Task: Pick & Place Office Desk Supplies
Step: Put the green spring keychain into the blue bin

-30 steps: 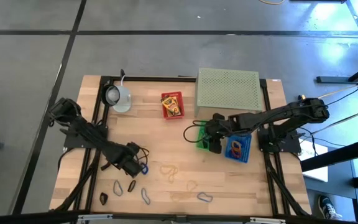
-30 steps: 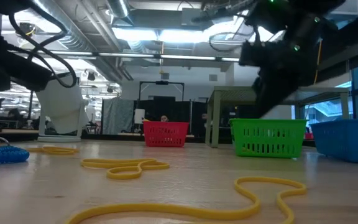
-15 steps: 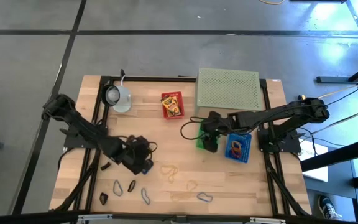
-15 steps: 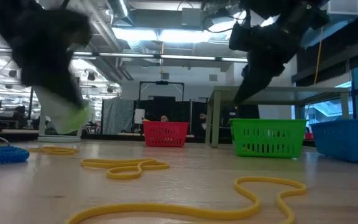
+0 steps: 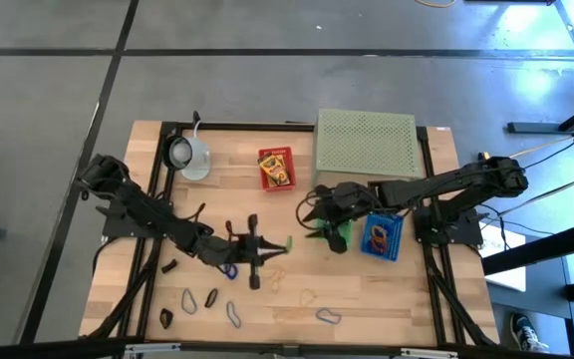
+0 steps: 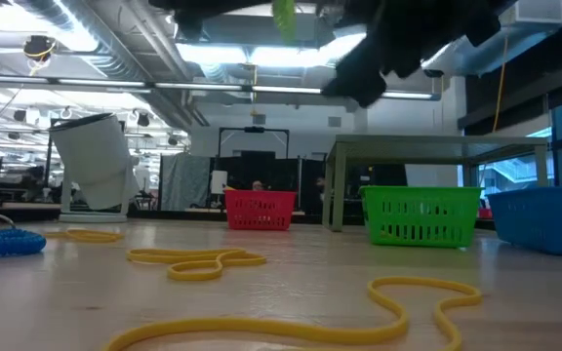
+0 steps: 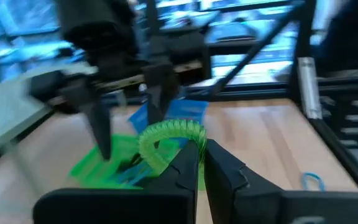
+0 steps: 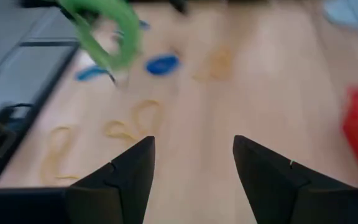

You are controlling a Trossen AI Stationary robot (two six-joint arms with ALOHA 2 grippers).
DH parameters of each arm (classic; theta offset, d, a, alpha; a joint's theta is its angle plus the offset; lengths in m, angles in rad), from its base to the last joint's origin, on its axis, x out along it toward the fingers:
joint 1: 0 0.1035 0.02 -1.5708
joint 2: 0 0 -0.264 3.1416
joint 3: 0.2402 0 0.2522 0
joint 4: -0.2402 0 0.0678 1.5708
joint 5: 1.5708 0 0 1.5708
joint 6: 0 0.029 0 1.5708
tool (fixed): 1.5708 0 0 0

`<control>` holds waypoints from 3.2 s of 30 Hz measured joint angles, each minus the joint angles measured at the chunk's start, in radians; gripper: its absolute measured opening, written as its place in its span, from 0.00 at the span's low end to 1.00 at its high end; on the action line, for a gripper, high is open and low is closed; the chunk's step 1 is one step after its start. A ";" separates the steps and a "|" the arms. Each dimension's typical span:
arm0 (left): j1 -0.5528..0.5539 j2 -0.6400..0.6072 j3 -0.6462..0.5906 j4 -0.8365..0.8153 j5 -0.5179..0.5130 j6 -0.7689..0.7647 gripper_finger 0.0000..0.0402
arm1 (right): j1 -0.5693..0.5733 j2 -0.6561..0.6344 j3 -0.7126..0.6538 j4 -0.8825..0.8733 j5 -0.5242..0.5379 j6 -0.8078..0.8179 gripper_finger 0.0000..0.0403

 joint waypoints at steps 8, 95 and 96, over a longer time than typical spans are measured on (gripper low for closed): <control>0.050 0.091 0.000 0.166 0.158 0.097 0.03 | 0.079 0.000 0.000 0.136 -0.097 -0.149 0.54; 0.096 0.131 0.000 0.164 -0.019 -0.085 0.39 | 0.218 -0.245 -0.013 -0.977 0.406 0.698 0.05; 0.096 0.131 0.000 0.164 -0.019 -0.085 0.39 | 0.233 -0.245 -0.024 -0.998 0.409 0.738 0.05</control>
